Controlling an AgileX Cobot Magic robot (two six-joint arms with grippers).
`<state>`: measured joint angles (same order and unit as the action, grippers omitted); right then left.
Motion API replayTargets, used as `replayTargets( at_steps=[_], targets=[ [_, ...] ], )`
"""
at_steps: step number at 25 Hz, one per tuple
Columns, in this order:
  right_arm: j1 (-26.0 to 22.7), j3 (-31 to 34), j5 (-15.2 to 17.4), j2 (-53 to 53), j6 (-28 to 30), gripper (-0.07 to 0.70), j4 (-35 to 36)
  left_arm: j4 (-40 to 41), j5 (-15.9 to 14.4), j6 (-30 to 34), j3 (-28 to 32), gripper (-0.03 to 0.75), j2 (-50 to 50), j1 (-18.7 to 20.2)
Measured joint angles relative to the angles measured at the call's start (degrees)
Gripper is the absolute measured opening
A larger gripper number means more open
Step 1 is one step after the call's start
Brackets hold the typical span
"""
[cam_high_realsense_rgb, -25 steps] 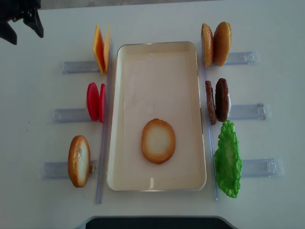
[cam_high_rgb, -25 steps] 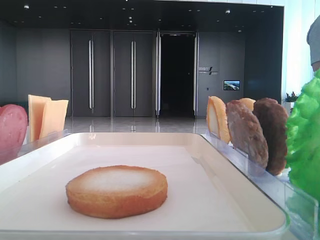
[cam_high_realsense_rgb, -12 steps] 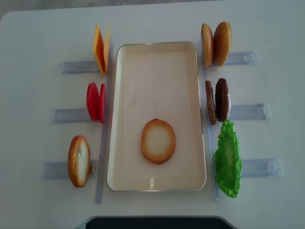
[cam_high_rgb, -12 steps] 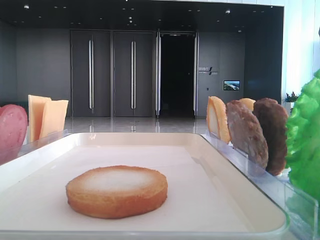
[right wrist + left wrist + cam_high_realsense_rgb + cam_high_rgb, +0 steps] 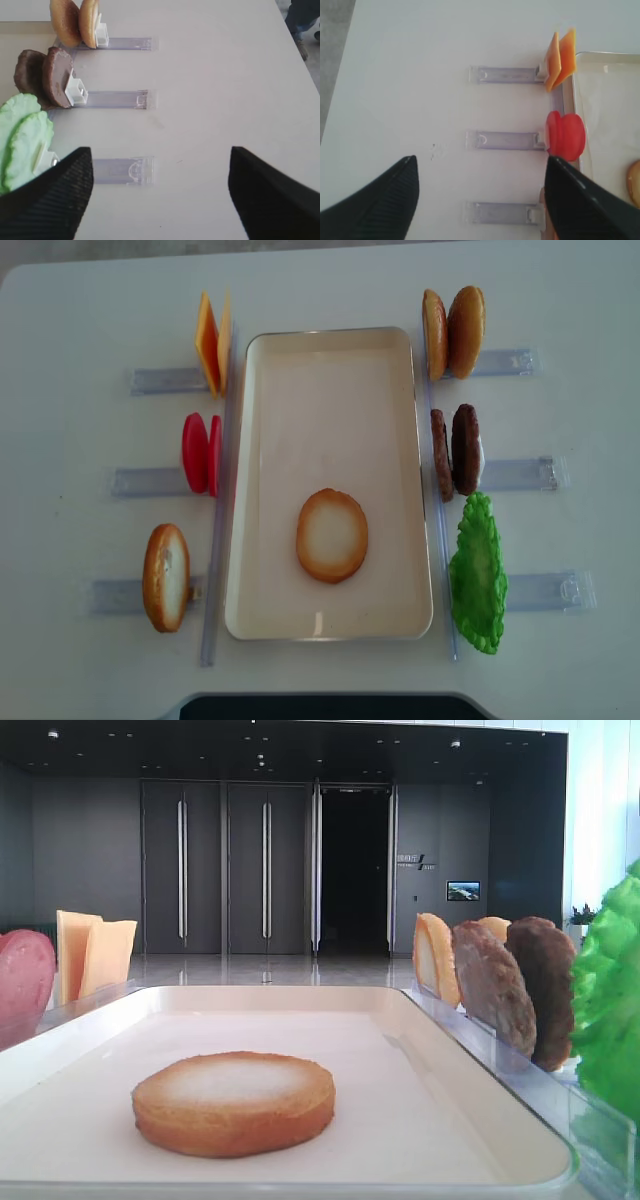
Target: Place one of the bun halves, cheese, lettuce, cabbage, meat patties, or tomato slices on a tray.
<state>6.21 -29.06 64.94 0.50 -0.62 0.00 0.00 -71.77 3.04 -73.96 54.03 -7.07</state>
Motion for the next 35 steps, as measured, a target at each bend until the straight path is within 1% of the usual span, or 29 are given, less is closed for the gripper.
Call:
replayTargets(
  at_steps=[8, 12, 20, 24, 26, 30, 32, 35],
  targets=[
    [0.00, 0.00, 0.00, 0.00, 0.00, 0.531, 0.00, 0.00, -0.48, 1.95, 11.37, 0.597, -16.84, 0.00],
    [0.00, 0.00, 0.00, 0.00, 0.00, 0.531, 0.00, -0.48, -0.22, 2.13, 17.91, 0.597, -24.75, 0.00],
    [0.00, 0.00, 0.00, 0.00, 0.00, 0.531, 0.00, -2.75, 5.48, 3.16, 31.93, 0.586, -38.97, 0.00],
    [0.00, 0.00, 0.00, 0.00, 0.00, 0.531, 0.00, -2.75, 7.43, 3.16, 38.17, 0.566, -45.20, 0.00],
    [0.00, 0.00, 0.00, 0.00, 0.00, 0.531, 0.00, -2.75, 8.26, 3.23, 40.70, 0.554, -48.14, 0.00],
    [0.00, 0.00, 0.00, 0.00, 0.00, 0.531, 0.00, -2.76, 8.32, 3.39, 43.72, 0.538, -53.96, 0.00],
    [0.00, 0.00, 0.00, 0.00, 0.00, 0.531, 0.00, -2.81, 8.15, 3.46, 44.50, 0.536, -54.91, 0.00],
    [0.00, 0.00, 0.00, 0.00, 0.00, 0.531, 0.00, -2.81, 7.04, 3.83, 45.61, 0.534, -54.96, 0.00]
  ],
)
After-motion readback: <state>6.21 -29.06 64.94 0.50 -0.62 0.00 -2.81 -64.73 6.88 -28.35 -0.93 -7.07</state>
